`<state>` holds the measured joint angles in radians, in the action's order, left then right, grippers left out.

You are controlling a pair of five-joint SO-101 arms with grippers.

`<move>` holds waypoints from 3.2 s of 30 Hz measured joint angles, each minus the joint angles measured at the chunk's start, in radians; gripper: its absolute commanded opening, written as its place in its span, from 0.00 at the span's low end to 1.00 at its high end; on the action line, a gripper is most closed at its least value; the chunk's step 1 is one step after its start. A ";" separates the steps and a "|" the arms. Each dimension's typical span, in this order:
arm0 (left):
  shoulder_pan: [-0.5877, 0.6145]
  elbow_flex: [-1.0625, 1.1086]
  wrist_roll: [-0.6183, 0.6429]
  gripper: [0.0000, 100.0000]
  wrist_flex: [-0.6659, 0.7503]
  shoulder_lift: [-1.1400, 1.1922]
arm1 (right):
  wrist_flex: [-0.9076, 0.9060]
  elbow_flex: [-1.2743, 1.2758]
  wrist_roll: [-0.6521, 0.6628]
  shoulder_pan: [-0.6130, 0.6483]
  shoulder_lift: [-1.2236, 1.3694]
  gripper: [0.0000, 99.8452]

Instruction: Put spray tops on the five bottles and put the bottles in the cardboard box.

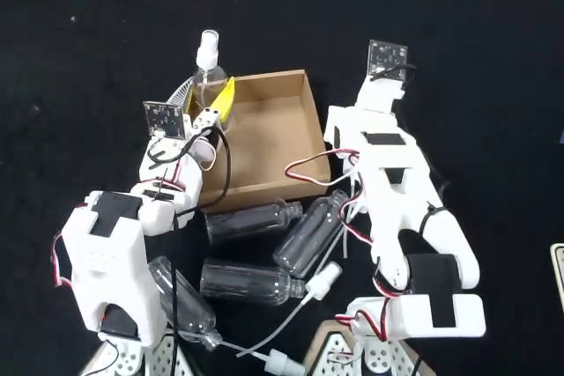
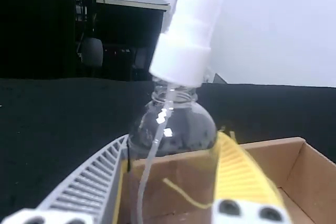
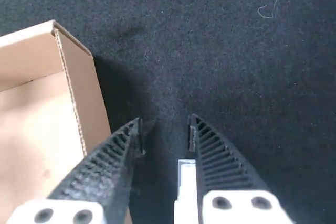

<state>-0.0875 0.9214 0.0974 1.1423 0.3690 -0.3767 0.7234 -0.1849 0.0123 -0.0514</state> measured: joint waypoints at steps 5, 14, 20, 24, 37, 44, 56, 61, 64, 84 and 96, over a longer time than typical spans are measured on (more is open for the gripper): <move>0.002 0.000 0.009 0.27 -0.006 -0.002 | 0.000 0.000 0.000 0.000 0.000 0.13; 0.002 0.000 0.009 0.27 -0.006 -0.002 | 0.000 0.000 0.000 0.000 0.000 0.13; 0.002 0.000 0.009 0.26 -0.006 -0.002 | 0.000 0.000 0.000 0.000 0.000 0.13; 0.002 0.000 0.009 0.26 -0.006 -0.002 | 0.000 0.000 0.000 0.000 0.000 0.13; 0.032 -0.043 0.009 0.27 -0.008 -0.002 | 0.000 0.000 0.000 0.000 0.000 0.13; 0.032 -0.043 0.009 0.27 -0.008 -0.002 | 0.000 0.000 0.000 0.000 0.000 0.13; 0.032 -0.043 0.009 0.27 -0.008 -0.002 | 0.000 0.000 0.000 0.000 0.000 0.13; 0.032 -0.043 0.009 0.38 -0.008 -0.002 | 0.000 0.000 0.000 0.000 0.000 0.13; 0.032 -0.043 0.009 0.39 -0.008 -0.002 | 0.000 0.000 0.000 0.000 0.000 0.13; 0.032 0.098 0.009 0.36 -0.091 -0.288 | 0.000 0.000 0.000 0.000 0.000 0.13; 0.032 0.126 0.009 0.36 -0.732 -0.680 | 0.000 0.000 0.000 0.000 0.000 0.13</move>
<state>-0.0552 1.0472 0.1066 0.4104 -0.3107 -0.3767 0.7234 -0.1849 0.0123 -0.0514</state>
